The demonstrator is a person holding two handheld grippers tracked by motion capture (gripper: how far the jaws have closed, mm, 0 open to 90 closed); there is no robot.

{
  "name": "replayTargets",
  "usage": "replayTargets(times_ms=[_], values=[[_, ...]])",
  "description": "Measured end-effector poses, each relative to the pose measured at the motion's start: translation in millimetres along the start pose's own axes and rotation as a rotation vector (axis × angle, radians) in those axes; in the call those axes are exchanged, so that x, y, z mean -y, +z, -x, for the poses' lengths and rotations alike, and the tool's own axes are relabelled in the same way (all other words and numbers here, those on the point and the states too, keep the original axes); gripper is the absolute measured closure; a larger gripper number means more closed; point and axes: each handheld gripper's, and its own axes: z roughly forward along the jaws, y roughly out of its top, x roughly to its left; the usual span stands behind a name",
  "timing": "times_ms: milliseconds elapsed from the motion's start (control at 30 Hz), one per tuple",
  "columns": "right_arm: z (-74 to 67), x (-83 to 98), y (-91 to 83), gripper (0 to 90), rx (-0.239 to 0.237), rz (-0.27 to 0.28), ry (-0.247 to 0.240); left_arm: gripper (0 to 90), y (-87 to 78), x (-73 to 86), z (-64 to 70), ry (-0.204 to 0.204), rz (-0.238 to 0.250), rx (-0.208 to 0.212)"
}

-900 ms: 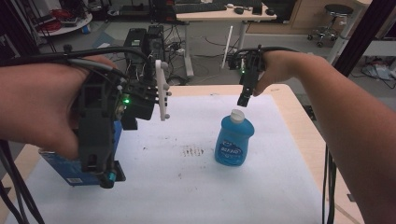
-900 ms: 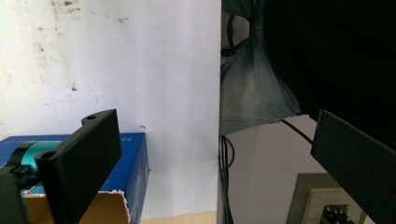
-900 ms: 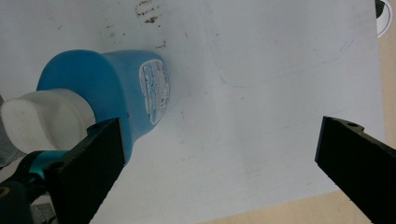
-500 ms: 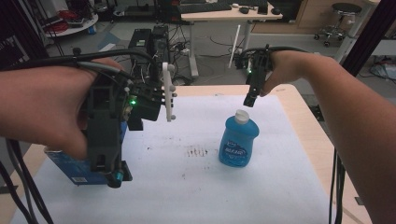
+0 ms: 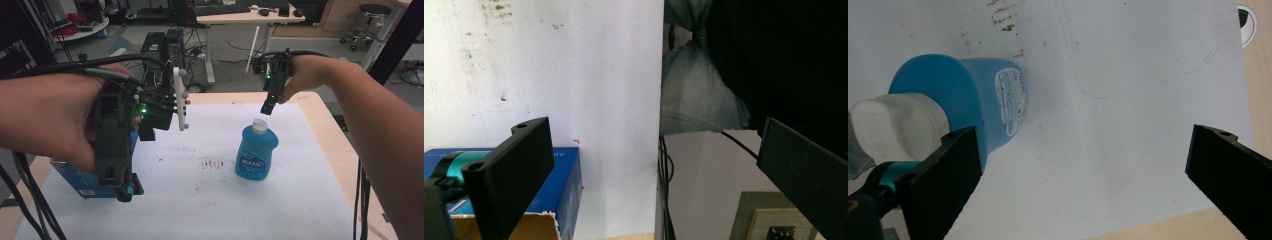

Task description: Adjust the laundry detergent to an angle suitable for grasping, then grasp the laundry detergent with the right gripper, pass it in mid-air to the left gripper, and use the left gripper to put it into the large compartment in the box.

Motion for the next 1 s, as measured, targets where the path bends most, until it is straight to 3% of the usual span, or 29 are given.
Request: replayTargets(times_ms=[500,800,1000], values=[[1.2,6.9,-4.6,0.8,0.011,0.022,0.006,1.8,4.3,-2.0,1.2,-0.008,-0.013,0.003],[1.0,11.4,-3.1,0.8,0.011,0.100,0.019,1.8,7.3,3.1,-1.2,-0.001,-0.013,0.003],[-1.0,20.2,-3.6,0.8,0.009,0.215,0.077,1.8,9.3,3.6,-0.2,0.001,-0.010,0.000]])
